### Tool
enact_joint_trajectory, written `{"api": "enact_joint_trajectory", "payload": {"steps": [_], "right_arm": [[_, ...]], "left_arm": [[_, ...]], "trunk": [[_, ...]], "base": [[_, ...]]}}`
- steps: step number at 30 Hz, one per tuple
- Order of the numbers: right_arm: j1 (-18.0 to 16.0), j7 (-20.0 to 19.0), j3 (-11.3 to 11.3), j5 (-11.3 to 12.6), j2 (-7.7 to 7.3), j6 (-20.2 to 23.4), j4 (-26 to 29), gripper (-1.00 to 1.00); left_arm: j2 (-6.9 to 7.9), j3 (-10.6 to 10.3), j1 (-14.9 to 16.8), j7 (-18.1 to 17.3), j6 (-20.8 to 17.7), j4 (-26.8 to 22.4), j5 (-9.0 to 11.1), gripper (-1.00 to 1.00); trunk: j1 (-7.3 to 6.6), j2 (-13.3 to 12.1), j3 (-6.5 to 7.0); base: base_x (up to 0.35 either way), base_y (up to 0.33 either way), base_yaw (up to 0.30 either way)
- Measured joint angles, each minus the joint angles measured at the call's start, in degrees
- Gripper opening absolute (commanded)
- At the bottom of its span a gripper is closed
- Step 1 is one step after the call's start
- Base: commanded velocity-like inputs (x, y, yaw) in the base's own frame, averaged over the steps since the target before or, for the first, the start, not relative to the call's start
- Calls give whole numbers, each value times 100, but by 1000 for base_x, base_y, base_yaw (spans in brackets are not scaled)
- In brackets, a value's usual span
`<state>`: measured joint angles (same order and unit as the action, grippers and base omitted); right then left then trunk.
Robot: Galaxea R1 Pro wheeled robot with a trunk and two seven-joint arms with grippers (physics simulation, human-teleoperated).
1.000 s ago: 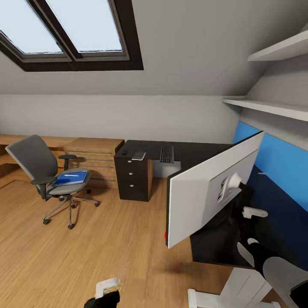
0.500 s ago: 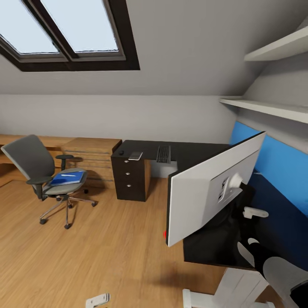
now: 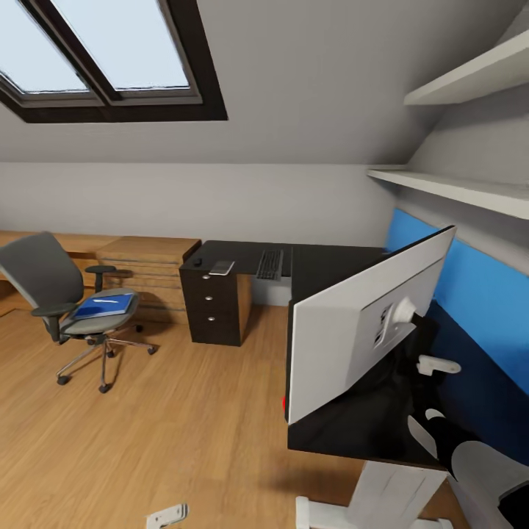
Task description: In the bedroom, organize the workspace by keeping the computer under the desk, ensuring the monitor is on the desk, placing the keyboard on the desk next to the monitor, placing the mouse on the desk next to the keyboard, moving the folder from the swivel chair onto the desk next to the mouse, stacking the notebook on top of the folder with the pen on top of the notebook, and positioning the swivel chair next to the desk.
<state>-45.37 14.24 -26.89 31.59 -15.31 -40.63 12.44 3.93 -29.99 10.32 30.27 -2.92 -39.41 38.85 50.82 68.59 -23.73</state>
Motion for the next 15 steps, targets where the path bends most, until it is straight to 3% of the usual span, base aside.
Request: {"api": "enact_joint_trajectory", "payload": {"steps": [4,9,12,15], "right_arm": [[1,2,-5,18,3,-6,0,-100],[2,0,-9,-6,5,3,2,-100],[-3,-7,5,-87,8,15,8,-100],[1,4,35,52,10,-15,-2,-100]], "left_arm": [[5,4,0,4,-4,-1,0,100],[10,5,0,6,-5,-1,0,100],[25,3,0,4,2,9,1,100],[64,9,0,6,-1,15,-4,100]], "trunk": [[0,0,0],[0,0,0],[0,0,1],[0,0,0]], "base": [[0,-235,0],[0,-57,0],[0,-232,0],[0,-94,0]]}}
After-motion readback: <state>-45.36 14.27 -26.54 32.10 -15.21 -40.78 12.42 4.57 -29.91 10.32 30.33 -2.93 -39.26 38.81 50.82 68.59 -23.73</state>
